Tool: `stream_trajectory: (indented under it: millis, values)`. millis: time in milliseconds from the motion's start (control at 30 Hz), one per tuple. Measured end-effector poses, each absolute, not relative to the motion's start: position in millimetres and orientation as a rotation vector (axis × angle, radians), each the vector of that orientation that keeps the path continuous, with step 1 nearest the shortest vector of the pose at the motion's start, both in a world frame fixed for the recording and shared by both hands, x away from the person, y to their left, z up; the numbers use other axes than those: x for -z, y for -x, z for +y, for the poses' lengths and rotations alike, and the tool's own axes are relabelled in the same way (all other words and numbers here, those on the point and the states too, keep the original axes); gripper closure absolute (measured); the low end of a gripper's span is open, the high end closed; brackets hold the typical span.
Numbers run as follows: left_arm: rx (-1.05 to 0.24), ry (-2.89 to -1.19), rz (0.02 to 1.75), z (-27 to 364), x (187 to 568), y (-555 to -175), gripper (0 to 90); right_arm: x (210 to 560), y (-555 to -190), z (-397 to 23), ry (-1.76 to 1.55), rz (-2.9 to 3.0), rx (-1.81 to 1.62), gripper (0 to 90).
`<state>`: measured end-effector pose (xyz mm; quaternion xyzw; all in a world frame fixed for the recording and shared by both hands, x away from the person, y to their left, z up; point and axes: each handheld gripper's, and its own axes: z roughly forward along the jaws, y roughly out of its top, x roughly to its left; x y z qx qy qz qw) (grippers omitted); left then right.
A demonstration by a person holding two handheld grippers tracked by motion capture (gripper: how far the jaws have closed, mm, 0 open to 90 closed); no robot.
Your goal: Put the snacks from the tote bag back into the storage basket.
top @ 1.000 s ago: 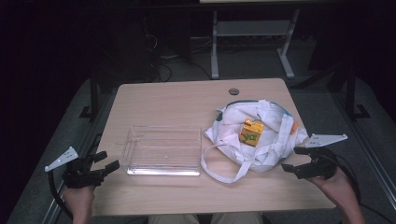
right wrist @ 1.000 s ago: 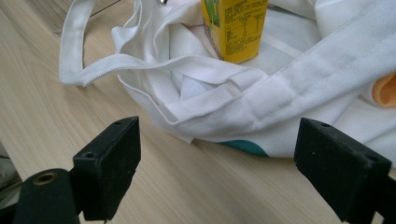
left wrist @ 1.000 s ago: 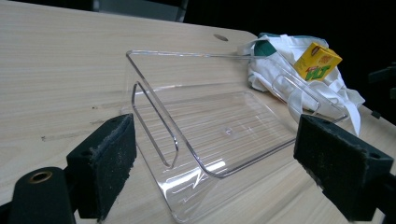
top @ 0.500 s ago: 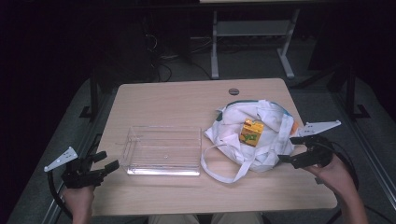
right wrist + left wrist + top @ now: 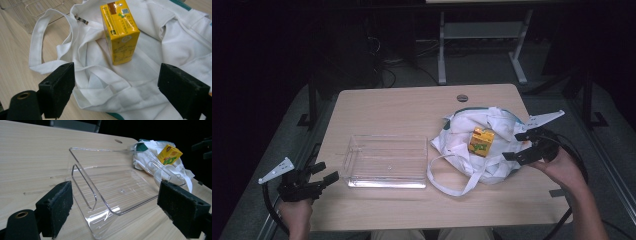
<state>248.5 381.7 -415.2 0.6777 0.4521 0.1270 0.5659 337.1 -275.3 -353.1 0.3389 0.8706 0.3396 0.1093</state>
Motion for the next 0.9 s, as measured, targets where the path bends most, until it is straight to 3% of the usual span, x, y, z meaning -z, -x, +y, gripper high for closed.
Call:
stream_trajectory:
  millis: [900]
  values:
    - [-0.294,-1.573,1.069,383.3,415.1,-248.3,12.6,346.9,-387.7,-238.0,-0.928,2.684,-0.888,15.3]
